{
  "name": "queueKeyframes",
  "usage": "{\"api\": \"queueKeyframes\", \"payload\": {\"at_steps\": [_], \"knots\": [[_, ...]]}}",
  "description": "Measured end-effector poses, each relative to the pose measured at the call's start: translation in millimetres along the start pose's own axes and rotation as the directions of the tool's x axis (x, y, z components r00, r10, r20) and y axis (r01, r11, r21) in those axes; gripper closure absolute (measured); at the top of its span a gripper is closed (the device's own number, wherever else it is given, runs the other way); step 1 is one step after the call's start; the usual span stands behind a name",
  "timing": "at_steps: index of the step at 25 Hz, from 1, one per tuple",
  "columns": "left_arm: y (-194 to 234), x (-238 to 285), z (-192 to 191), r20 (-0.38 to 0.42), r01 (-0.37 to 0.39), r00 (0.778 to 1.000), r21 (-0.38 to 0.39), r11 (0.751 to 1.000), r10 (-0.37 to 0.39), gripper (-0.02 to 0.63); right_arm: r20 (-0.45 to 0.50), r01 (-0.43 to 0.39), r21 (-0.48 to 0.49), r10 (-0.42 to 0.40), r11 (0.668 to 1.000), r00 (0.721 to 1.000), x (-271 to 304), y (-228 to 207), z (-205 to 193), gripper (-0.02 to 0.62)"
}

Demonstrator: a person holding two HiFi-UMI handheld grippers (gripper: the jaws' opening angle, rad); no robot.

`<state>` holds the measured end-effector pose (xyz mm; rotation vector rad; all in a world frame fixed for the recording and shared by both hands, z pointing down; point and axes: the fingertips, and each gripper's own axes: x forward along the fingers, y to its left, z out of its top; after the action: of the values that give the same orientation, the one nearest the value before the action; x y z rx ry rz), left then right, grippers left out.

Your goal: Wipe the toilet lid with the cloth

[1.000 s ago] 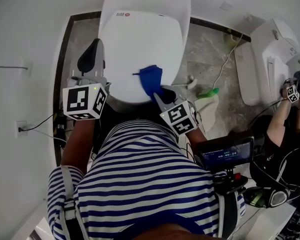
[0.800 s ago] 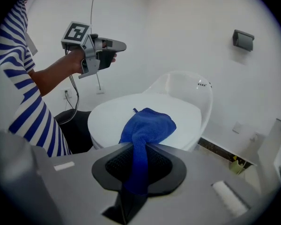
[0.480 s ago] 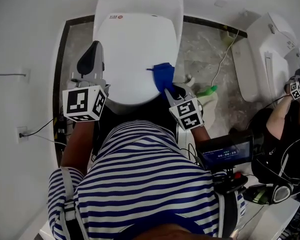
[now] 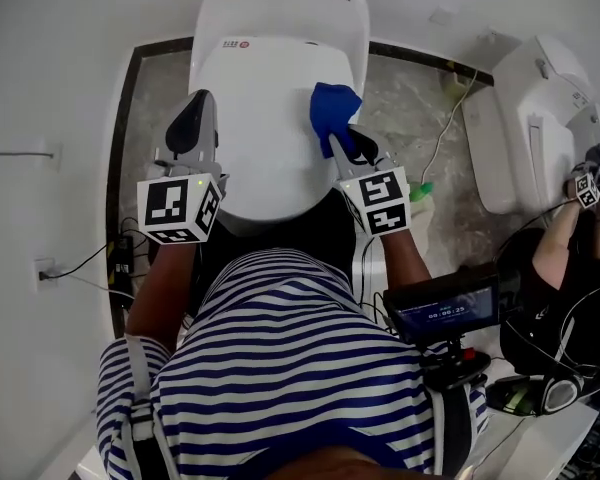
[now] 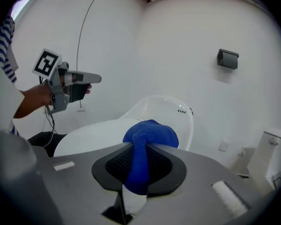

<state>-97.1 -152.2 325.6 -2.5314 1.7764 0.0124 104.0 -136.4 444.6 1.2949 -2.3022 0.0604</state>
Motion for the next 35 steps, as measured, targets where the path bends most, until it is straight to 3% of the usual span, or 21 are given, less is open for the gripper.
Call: {"api": "queueKeyframes", "payload": {"at_steps": [9, 14, 35], "knots": [[2.7, 11.3, 3.2, -0.003, 0.007, 1.0, -0.015, 1.0, -0.007, 0.603, 0.169, -0.009, 0.015, 0.007, 1.0, 0.986, 15.9, 4.4, 91.3, 0.529], [3.0, 11.4, 8.0, -0.005, 0.011, 1.0, -0.015, 1.0, -0.011, 0.603, 0.256, -0.012, 0.046, 0.0, 0.999, 0.967, 12.3, 13.7, 122.2, 0.528], [1.3, 17.8, 6.2, -0.012, 0.021, 1.0, -0.005, 1.0, -0.021, 0.603, 0.286, -0.008, 0.099, -0.021, 0.995, 0.958, 14.0, 3.8, 118.7, 0.529]]}}
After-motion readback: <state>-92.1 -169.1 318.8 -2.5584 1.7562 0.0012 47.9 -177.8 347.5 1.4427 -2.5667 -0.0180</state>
